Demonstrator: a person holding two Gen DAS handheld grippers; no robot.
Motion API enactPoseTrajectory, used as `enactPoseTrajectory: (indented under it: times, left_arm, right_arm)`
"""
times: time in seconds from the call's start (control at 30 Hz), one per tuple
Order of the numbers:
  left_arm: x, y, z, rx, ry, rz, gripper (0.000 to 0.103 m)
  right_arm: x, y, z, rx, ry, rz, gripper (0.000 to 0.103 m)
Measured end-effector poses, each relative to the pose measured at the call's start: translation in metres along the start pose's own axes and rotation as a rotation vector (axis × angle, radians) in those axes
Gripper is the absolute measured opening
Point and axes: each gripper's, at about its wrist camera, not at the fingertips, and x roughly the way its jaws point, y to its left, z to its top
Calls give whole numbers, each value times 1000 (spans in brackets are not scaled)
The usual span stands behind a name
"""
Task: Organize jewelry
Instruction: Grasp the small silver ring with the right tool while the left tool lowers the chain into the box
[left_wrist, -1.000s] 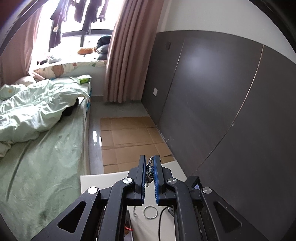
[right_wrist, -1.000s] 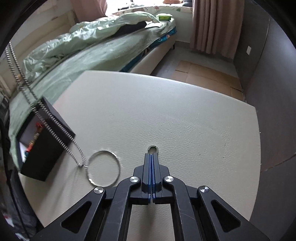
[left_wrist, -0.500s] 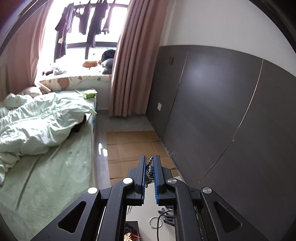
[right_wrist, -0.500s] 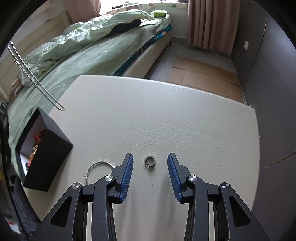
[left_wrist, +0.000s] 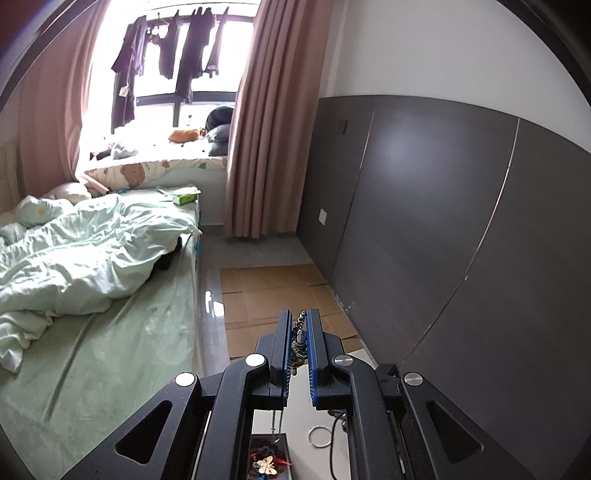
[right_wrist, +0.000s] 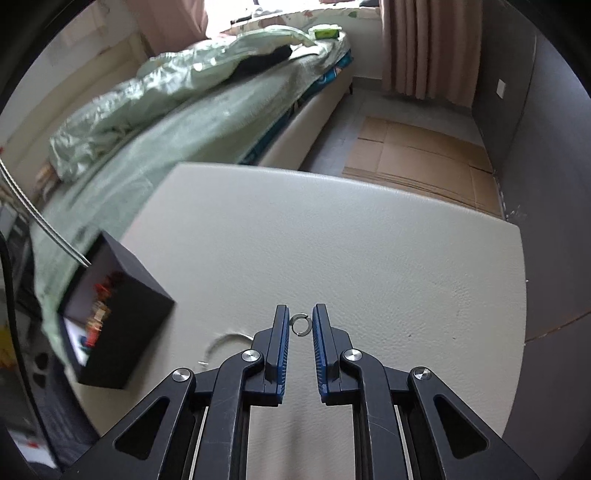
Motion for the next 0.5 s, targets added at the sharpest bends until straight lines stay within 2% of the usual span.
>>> enactPoseTrajectory:
  times: [0.23, 0.5]
  left_arm:
    - [10, 12, -24, -19, 48, -14, 8]
    - [44, 29, -67, -67, 144, -38, 8]
  right_arm:
    - [-34, 23, 10, 17, -57, 77, 14]
    - [-69, 53, 15, 4, -114, 105, 14]
